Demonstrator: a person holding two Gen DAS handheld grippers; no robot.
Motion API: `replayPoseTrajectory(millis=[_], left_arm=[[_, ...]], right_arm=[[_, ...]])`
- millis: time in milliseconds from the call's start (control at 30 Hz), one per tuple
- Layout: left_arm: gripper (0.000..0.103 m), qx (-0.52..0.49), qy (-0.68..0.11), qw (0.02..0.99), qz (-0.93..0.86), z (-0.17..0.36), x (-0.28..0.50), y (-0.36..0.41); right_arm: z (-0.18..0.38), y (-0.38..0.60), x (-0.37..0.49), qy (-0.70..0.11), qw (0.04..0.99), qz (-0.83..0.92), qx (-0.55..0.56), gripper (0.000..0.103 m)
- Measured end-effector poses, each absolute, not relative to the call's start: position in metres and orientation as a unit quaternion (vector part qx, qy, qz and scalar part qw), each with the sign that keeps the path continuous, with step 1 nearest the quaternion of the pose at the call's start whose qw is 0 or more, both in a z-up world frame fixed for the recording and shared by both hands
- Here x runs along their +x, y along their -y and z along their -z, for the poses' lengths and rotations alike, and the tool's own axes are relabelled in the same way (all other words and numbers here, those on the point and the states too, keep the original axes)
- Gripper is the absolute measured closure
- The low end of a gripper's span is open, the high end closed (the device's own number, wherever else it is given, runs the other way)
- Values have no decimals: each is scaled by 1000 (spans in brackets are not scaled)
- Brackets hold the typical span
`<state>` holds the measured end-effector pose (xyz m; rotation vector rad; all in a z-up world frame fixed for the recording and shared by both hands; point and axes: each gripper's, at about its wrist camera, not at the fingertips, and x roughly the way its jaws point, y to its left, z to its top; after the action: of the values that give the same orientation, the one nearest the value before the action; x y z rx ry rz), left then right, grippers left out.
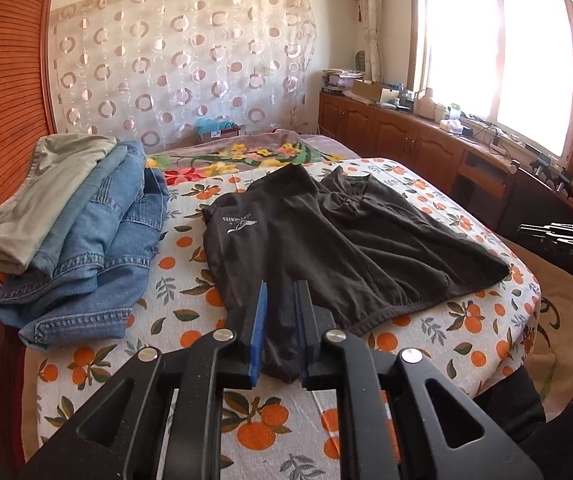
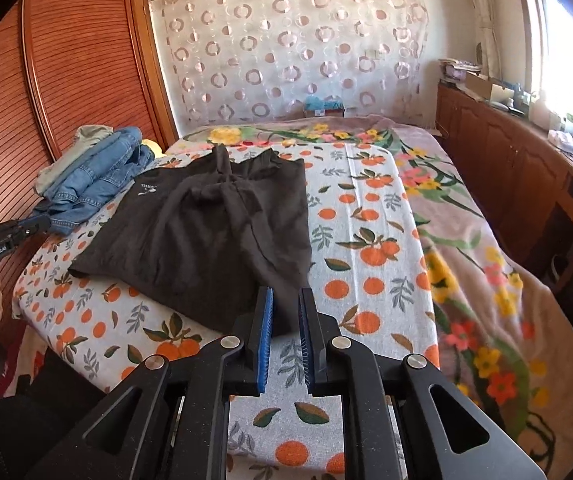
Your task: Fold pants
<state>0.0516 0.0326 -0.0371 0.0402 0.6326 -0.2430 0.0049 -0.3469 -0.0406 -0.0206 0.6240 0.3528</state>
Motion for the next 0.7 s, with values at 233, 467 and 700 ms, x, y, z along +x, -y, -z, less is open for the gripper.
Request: replayPoseTrajectory(millis=[233, 467, 700], left_arm=[[57, 20, -308, 943, 126, 35, 81, -30], [25, 5, -312, 940, 138, 41, 129, -24], [25, 5, -323, 937, 135, 46, 180, -13]], right_arm=[[37, 340, 19, -304, 935, -180, -33, 88], [39, 319, 60, -304, 932, -195, -44, 75], [45, 286, 122, -318, 920, -217, -73, 71]])
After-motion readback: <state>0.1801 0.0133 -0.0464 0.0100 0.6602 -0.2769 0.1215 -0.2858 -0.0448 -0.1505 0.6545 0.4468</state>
